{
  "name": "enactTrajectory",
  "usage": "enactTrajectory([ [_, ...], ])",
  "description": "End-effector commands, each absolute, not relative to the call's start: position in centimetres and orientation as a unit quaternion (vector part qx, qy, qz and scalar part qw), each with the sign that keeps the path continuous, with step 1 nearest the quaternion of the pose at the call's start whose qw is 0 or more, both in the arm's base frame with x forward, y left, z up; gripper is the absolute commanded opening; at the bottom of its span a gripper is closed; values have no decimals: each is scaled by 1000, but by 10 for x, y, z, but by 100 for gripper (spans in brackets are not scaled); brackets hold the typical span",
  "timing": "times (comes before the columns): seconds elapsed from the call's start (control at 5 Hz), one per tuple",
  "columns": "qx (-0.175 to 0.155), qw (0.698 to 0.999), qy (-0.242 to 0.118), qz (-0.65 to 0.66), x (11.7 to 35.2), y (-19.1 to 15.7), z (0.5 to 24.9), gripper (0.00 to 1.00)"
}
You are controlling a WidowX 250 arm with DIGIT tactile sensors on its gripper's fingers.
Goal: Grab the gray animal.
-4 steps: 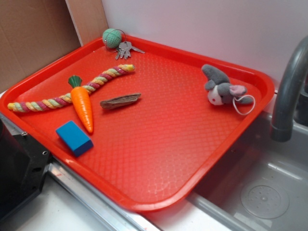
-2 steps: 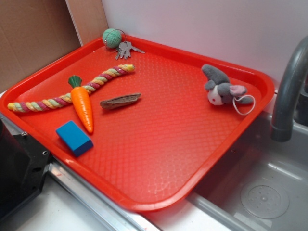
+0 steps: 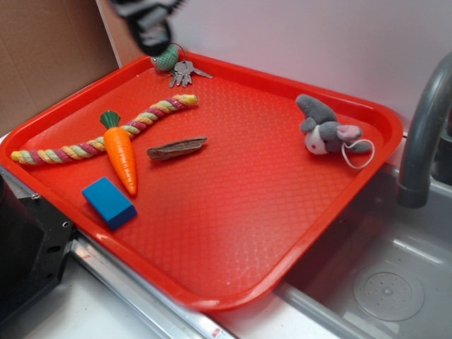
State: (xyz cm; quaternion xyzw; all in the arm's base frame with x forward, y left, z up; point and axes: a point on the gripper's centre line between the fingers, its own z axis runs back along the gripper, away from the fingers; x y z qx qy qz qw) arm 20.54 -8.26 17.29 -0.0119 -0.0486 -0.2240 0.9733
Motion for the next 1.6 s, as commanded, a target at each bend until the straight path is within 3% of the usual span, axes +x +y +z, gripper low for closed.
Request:
enactTrajectory([
  [0.0, -17, 969, -74, -234, 207, -89, 186, 100],
  [0.2, -17, 969, -74, -234, 207, -89, 186, 100],
  [0.4, 23, 947, -85, -310, 241, -109, 165, 100],
  [0.6, 29, 915, -95, -392, 272, -124, 142, 100],
  [0.8, 36, 888, -82, -450, 297, -135, 116, 100],
  [1.0, 50, 867, -59, -492, 303, -144, 103, 100],
  [1.2, 18, 852, -94, -515, 306, -152, 92, 100],
  [1.4, 4, 831, -99, -548, 314, -166, 69, 100],
])
